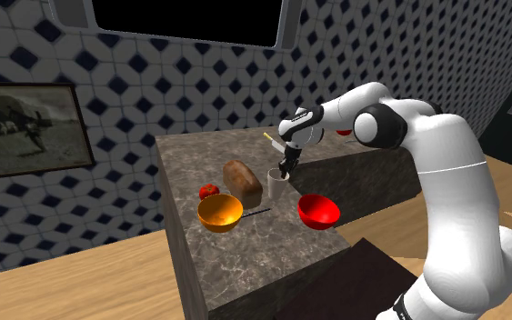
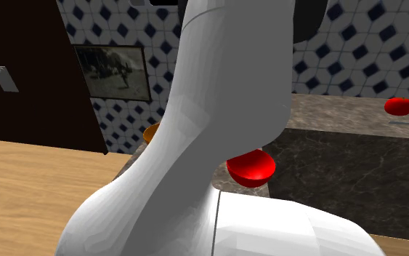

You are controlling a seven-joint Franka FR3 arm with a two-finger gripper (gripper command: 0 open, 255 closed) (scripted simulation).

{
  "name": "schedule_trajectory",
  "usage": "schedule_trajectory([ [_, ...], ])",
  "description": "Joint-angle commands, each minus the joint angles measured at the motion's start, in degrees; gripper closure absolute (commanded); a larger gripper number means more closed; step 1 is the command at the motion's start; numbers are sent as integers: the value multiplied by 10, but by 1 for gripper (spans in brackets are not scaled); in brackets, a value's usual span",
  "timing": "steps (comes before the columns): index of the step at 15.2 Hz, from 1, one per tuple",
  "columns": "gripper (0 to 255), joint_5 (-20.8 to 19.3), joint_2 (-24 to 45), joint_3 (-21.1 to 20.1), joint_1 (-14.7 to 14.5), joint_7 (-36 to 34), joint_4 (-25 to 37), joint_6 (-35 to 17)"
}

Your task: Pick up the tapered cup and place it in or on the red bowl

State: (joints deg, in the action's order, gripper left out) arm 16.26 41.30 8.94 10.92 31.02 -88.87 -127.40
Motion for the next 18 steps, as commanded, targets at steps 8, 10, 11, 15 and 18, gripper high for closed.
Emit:
schedule_trajectory([
  [8, 255, -7, -28, 5, -3, -7, 2, 29],
  [10, 255, -9, -36, 6, -3, -9, 4, 40],
  [11, 255, -10, -40, 7, -4, -10, 5, 45],
  [15, 255, -15, -56, 10, -5, -15, 11, 66],
  [18, 255, -18, -68, 12, -6, -18, 17, 83],
])
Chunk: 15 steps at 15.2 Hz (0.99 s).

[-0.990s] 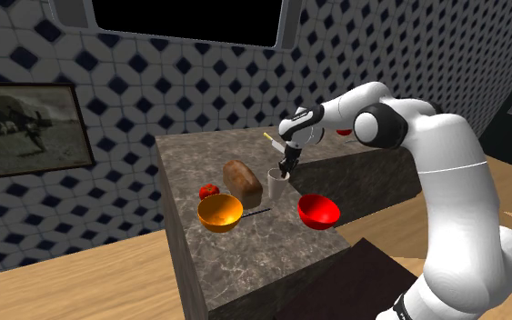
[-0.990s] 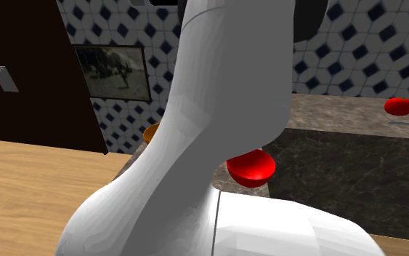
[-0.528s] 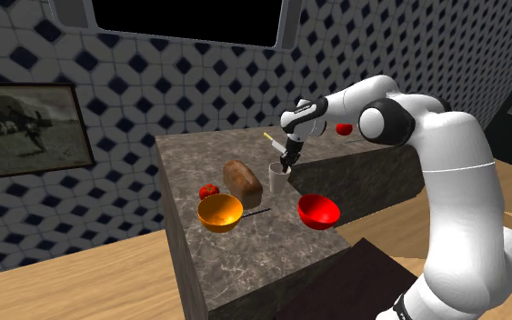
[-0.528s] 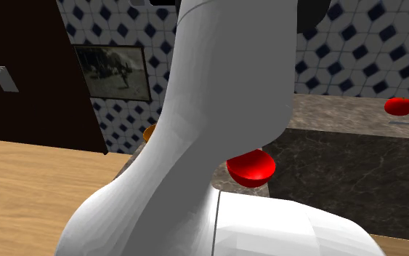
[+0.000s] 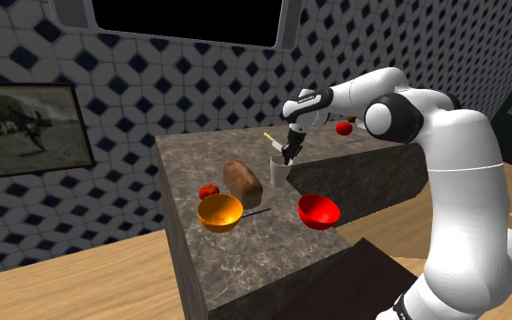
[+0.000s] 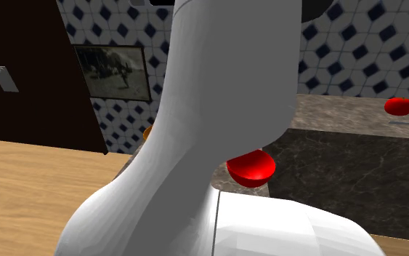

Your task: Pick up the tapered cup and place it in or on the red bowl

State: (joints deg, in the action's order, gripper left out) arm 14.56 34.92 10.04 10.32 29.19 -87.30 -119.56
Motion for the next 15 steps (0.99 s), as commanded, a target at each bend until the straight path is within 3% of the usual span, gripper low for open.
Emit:
schedule_trajectory([
  [1, 255, -2, -7, 1, 0, -1, 3, 10],
  [15, 255, -14, -46, 7, 0, -17, 52, 96],
])
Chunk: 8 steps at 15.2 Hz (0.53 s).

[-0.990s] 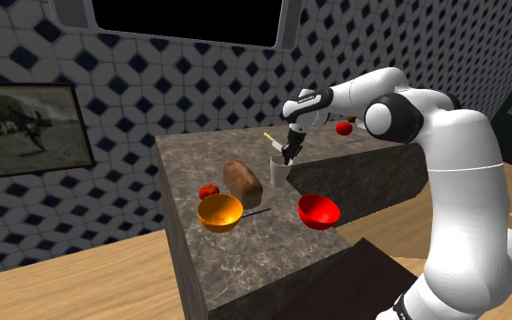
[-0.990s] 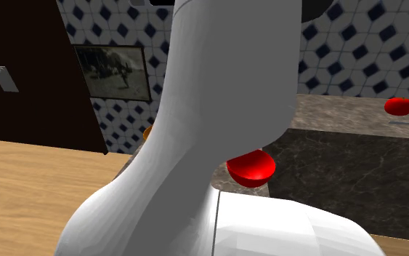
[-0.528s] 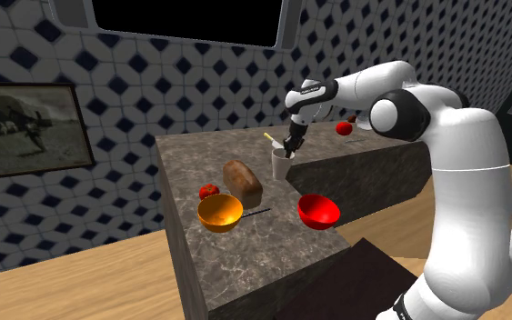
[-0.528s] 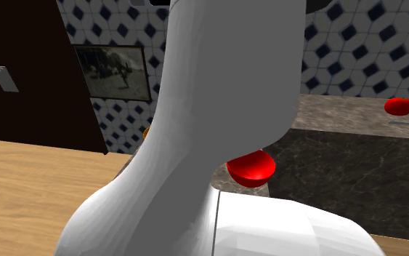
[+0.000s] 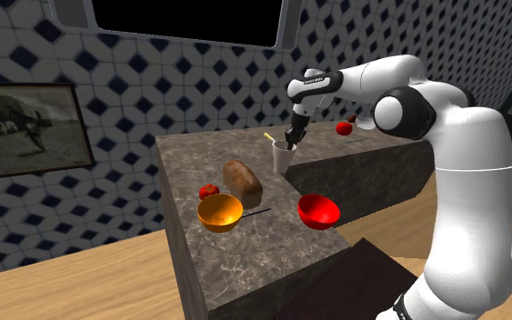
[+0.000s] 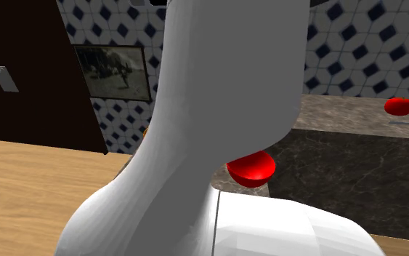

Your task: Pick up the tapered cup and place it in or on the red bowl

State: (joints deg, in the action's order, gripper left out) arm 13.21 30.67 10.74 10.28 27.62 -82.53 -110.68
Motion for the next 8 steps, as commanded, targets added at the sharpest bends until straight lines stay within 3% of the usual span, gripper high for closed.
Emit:
schedule_trajectory([
  [1, 255, -2, -5, 1, 0, -3, 9, 14],
  [2, 255, -2, -6, 1, 0, -3, 11, 17],
  [8, 255, -20, -147, 18, -1, 24, -176, -28],
])
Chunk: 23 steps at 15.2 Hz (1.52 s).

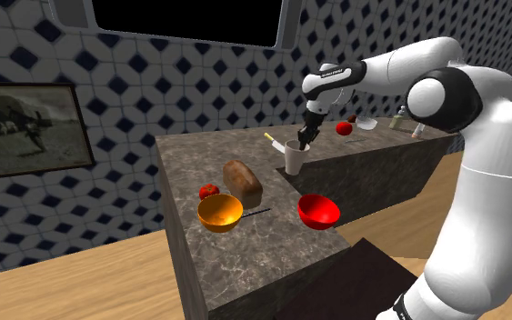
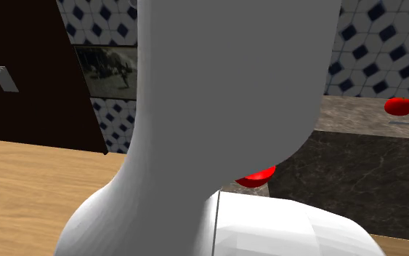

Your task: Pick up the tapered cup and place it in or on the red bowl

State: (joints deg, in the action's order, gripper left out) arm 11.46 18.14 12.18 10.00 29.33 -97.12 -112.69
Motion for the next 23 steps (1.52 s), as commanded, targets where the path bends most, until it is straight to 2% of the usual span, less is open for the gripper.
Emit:
schedule_trajectory([
  [1, 255, -7, -43, 6, 2, 10, -57, -13],
  [12, 255, -71, -277, 38, 29, 43, -293, -18],
  [23, 255, -57, -241, 42, 28, 61, -344, -103],
])
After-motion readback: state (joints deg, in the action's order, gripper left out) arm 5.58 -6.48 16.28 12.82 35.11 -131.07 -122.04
